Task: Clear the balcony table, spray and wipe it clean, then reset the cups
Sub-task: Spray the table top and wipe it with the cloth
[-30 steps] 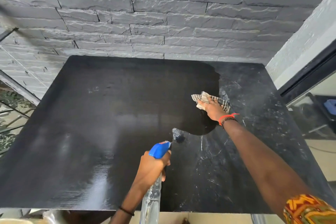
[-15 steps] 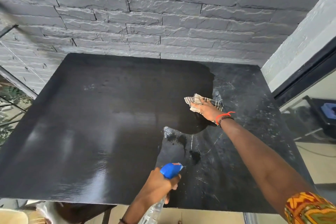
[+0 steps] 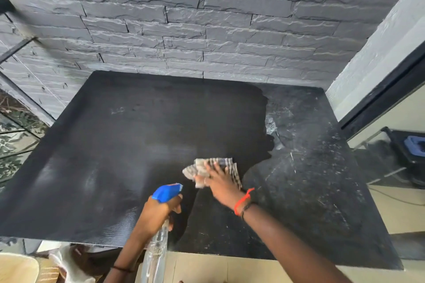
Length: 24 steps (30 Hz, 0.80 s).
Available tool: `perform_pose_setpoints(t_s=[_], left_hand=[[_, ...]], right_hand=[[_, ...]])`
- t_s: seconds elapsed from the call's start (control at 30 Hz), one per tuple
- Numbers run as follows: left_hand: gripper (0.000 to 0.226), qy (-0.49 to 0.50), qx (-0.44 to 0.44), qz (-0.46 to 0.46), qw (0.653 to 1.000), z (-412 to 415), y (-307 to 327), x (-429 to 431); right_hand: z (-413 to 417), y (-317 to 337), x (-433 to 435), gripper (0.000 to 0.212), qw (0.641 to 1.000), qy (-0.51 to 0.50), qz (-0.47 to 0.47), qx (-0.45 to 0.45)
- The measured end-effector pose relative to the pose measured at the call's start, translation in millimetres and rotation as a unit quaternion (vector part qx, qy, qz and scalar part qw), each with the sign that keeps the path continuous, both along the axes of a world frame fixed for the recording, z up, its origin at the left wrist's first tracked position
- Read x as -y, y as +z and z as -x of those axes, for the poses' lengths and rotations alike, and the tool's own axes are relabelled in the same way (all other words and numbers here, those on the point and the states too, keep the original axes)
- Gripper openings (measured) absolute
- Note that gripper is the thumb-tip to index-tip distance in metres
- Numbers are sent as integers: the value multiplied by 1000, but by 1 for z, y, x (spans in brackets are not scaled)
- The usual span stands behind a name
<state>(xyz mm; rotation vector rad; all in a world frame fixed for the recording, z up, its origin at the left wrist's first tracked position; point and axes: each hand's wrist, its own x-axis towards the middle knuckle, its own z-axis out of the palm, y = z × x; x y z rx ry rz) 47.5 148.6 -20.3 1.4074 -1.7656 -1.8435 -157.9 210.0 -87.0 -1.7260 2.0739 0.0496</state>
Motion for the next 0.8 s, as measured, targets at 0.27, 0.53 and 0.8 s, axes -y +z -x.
perform_pose_setpoints(t_s=[0.27, 0.53, 0.8], left_hand=[[15, -4, -15, 5, 1000, -2, 5, -1], [8, 7, -14, -1, 1000, -15, 5, -4], [7, 11, -12, 10, 1000, -32, 5, 7]], right_hand=[[-14, -25, -134, 86, 997, -31, 60, -46], [24, -10, -71, 75, 989, -143, 9, -31], [-94, -19, -72, 70, 998, 5, 41, -47]])
